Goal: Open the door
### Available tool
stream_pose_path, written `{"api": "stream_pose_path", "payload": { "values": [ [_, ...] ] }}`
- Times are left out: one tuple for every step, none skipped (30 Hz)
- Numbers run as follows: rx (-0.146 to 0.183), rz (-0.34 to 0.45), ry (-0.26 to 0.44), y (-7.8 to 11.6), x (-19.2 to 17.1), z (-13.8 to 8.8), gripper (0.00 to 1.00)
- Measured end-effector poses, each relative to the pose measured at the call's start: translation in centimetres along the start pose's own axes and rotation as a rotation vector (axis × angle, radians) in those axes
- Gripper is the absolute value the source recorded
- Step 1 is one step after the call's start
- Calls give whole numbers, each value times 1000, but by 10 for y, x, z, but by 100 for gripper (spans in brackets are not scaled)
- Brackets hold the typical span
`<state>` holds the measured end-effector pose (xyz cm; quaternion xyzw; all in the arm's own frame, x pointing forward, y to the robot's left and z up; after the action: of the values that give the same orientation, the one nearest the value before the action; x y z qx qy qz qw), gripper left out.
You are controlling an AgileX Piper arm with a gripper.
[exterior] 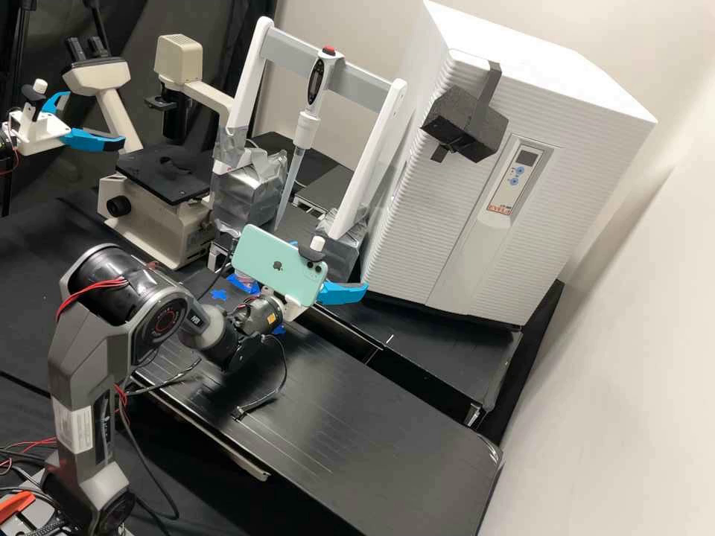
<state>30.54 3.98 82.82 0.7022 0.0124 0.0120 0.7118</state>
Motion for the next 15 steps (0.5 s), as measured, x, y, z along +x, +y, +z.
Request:
{"api": "stream_pose_path", "payload": {
  "values": [
    [0, 0, 0, 0, 0, 0, 100],
    [0, 0, 0, 0, 0, 0, 100],
    [0, 0, 0, 0, 0, 0, 100],
    [0, 0, 0, 0, 0, 0, 100],
    [0, 0, 0, 0, 0, 0, 100],
    [0, 0, 0, 0, 0, 0, 100],
    [0, 0, 0, 0, 0, 0, 100],
    [0, 0, 0, 0, 0, 0, 100],
    [0, 3, 0, 1, 0, 0, 100],
    [1, 4, -3, 2, -2, 2, 100],
    [1, 10, -3, 5, -5, 3, 100],
    [4, 18, -8, 9, -8, 5, 100],
    [15, 29, -8, 14, -11, 7, 100],
    [26, 51, -13, 21, -15, 8, 100],
    [42, 72, -16, 26, -18, 9, 100]
  ]
}}
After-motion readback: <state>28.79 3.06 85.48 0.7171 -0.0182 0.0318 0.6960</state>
